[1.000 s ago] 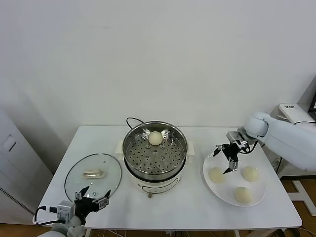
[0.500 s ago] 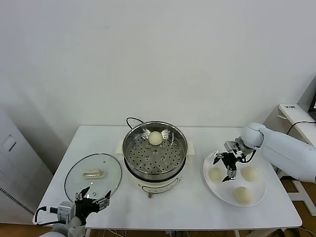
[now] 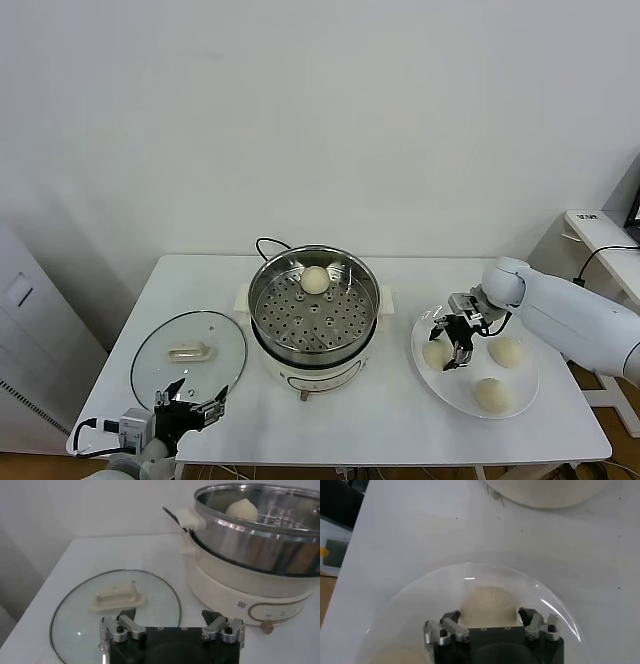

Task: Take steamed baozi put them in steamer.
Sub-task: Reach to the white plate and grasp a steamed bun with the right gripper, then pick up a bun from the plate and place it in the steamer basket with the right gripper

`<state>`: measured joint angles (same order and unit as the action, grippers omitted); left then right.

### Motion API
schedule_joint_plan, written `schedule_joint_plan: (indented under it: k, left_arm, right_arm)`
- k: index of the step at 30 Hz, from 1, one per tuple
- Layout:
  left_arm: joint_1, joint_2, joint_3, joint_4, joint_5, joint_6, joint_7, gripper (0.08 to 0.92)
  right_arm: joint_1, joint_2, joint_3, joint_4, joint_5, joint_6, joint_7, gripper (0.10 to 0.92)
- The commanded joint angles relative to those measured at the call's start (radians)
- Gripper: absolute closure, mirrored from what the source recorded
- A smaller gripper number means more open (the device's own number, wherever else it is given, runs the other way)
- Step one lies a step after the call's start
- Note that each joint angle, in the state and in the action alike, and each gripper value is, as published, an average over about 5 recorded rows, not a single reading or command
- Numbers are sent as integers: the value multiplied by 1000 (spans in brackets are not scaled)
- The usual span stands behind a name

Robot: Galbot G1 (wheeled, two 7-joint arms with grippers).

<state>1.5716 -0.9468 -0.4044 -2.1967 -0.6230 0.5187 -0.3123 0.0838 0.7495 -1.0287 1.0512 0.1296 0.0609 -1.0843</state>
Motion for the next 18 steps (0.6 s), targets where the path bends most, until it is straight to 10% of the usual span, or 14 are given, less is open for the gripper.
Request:
schedule_joint_plan:
  k: [1, 18]
  left_arm:
    - [-3, -1, 1, 0, -2, 2, -1, 177]
    - [-20, -6, 14, 4, -1, 6, -9, 177]
  right_arm:
    - [-11, 0, 7, -3, -13, -2, -10, 451]
    - [310, -79, -228, 129, 118, -20, -36, 550]
